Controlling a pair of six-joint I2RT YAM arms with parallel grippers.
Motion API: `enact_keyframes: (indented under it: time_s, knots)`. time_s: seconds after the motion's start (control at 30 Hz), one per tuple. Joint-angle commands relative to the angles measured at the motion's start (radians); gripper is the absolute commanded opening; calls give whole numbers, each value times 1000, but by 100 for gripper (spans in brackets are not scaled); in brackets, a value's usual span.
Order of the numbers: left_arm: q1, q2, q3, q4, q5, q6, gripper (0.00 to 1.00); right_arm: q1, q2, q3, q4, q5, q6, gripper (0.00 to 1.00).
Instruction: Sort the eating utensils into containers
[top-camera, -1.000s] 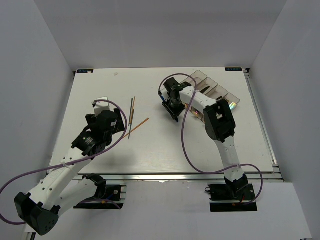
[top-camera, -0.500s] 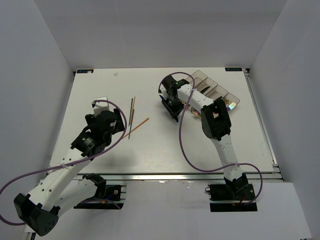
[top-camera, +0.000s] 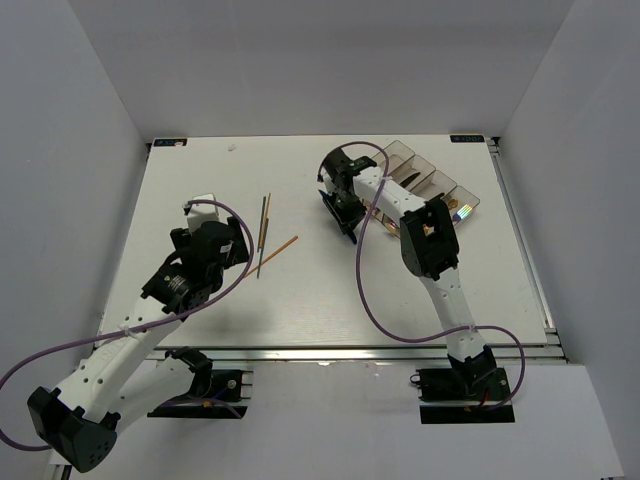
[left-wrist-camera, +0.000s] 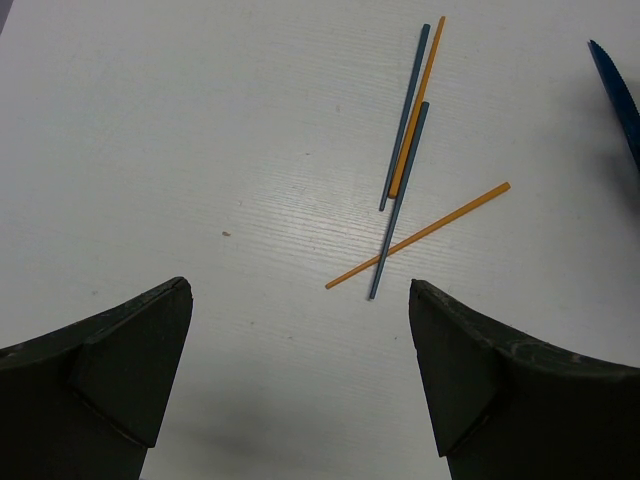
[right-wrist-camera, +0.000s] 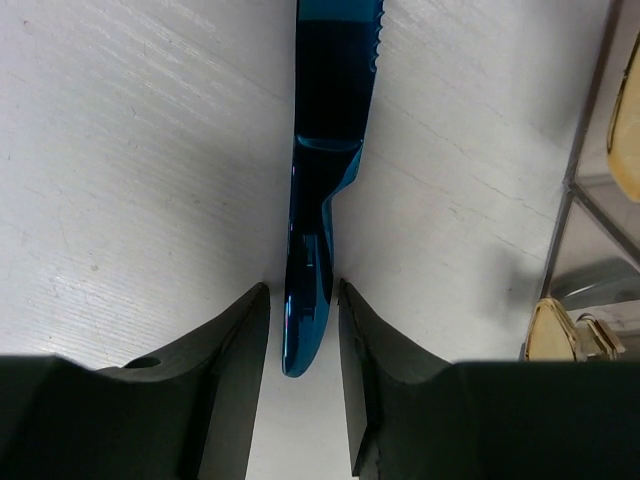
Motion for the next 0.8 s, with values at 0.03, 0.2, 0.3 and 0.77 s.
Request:
enact_keyframes:
  time_s: [0.03,0.2,0.3,0.77]
  knots:
    - [3,-22,-10,13,7,7,98,12,162,-72,59,-2,21,39]
    - [3,-25,-10,13,5,7,98,12,147,-126,72,24,26,33]
    - [3,-22,-9,13,5,7,98,15,125,-152,73,33,30,9]
    - [3,-22,-10,11,-1,4,98,42,-165,-396,297,-118,96,0]
